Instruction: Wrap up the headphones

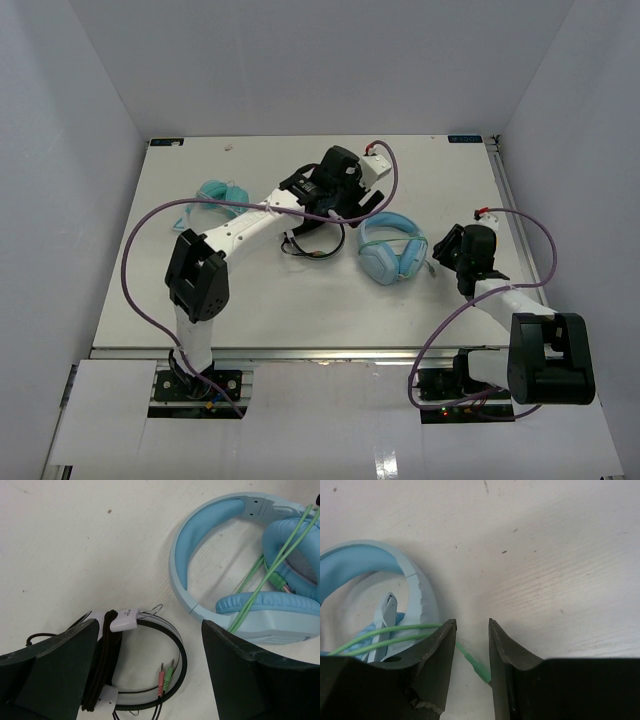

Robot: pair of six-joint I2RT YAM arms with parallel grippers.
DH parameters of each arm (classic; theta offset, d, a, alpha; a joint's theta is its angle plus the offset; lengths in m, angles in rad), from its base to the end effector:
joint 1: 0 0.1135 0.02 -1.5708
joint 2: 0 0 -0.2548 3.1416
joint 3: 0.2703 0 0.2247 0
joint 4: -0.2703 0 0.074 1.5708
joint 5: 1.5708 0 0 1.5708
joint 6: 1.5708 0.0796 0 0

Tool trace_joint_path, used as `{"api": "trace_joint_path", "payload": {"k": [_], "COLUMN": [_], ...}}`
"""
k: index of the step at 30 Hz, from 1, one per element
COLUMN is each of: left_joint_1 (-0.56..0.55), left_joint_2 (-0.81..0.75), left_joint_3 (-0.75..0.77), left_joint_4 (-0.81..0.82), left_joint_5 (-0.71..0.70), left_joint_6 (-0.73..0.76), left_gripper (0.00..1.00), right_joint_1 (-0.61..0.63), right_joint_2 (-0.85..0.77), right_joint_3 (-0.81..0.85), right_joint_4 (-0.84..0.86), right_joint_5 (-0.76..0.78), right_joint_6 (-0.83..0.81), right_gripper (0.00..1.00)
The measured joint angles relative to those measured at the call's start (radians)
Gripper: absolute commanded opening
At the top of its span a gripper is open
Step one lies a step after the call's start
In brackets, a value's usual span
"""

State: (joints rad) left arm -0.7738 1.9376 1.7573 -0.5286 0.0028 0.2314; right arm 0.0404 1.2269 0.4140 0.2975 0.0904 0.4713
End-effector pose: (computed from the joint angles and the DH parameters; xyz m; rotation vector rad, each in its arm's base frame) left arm 0.3230 -0.3159 0.2716 1.1074 2.0115 -0.2859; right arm 0.2600 0.0033 0.1618 0.5008 2.0303 0.2169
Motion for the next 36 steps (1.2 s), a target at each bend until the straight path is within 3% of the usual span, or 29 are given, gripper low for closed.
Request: {"api": "trace_joint_path", "payload": {"k": [7, 10, 14, 17, 23, 28, 32, 36], "left_joint_1": [0.000, 0.000, 0.000, -0.005, -0.064, -0.168, -0.230, -0.251], "left_joint_2": [-0.151, -0.248, -0.358, -0.502, -0.735, -0.868, -0.982, -1.136], "left_joint_3": [-0.154, -0.264, -0.360, -0.560, -0.863, -1.019, -1.083, -1.190], "left_joint_4": [0.069, 0.138, 0.169, 0.285, 0.385, 0.424, 0.464, 0.565], "left_joint_5": [-0.026, -0.052, -0.071, -0.093, -0.245, -0.409, -0.500, -0.566], "left_joint_6": [-0.063, -0.196, -0.354, -0.455, -0.582, -0.611, -0.600, -0.566], "left_gripper": [0.98, 0.98, 0.98, 0.98, 0.98, 0.98, 0.98, 0.98], "right_joint_1": [-0.014, -0.009, 0.040, 0.152, 0.436, 0.578, 0.686, 0.742], "right_joint_2": [-0.001, -0.058, -0.171, -0.228, -0.313, -0.342, -0.365, -0.443], "right_joint_3": [0.103, 0.137, 0.193, 0.260, 0.383, 0.449, 0.449, 0.345], "right_joint_4": [-0.113, -0.178, -0.256, -0.345, -0.467, -0.570, -0.614, -0.563], "right_joint_5": [0.048, 0.010, -0.055, -0.068, -0.068, -0.006, 0.069, 0.138], "right_joint_6": [0.001, -0.012, -0.043, -0.066, -0.085, -0.088, -0.101, -0.133], "right_gripper": [0.43, 0.48, 0.70, 0.89, 0.90, 0.90, 0.90, 0.90]}}
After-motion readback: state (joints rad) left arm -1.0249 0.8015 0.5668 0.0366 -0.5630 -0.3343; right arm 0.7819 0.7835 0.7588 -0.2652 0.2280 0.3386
